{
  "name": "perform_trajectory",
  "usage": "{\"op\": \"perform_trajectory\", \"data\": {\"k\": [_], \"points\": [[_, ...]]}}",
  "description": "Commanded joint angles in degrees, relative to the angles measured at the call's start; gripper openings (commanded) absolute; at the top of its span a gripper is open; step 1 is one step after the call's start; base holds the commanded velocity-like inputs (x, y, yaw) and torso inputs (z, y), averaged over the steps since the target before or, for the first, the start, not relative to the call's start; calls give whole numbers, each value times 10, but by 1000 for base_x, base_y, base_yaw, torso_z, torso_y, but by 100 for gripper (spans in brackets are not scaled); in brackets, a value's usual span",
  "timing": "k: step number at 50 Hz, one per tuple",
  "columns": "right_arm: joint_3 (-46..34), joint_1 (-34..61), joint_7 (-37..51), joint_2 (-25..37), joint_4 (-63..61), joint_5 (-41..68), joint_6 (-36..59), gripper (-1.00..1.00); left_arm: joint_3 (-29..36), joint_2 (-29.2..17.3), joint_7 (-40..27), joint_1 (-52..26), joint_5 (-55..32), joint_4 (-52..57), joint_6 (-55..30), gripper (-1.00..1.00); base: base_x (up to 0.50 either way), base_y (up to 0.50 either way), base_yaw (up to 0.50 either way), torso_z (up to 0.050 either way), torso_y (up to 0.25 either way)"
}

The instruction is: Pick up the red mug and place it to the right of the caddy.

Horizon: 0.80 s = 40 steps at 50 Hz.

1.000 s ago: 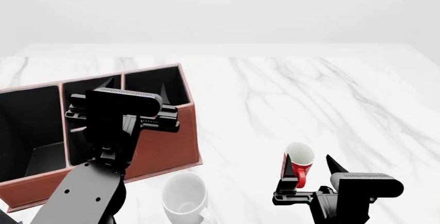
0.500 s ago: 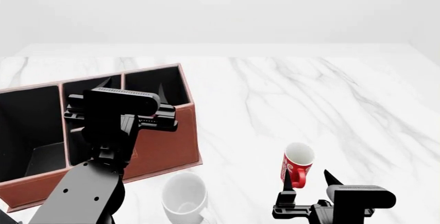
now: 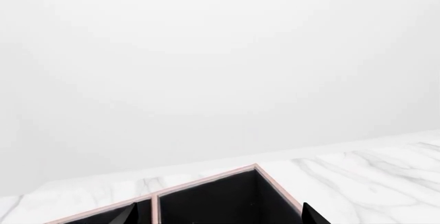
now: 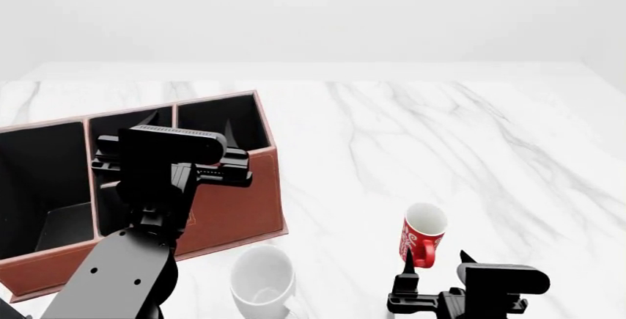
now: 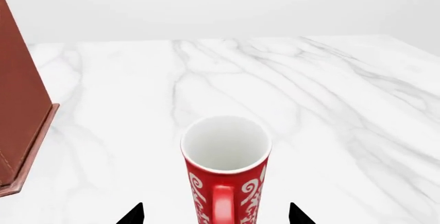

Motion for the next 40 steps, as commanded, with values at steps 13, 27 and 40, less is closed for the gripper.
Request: {"op": "perform_trajectory", "data": {"k": [13,27,40], "points": [[-12,26,8,1,52,-8,3,100,1,-4,-5,2,-7,-4,6,100,0,0,0,0,0],[-18,70,-1,-10,153,-10,-17,100,0,-7,-8,5,-10,-7,10,100,0,0,0,0,0],[-31,79,-6,-9,169,-14,-26,-100,3,-9,-11,7,-12,-11,14,100,0,0,0,0,0]]}}
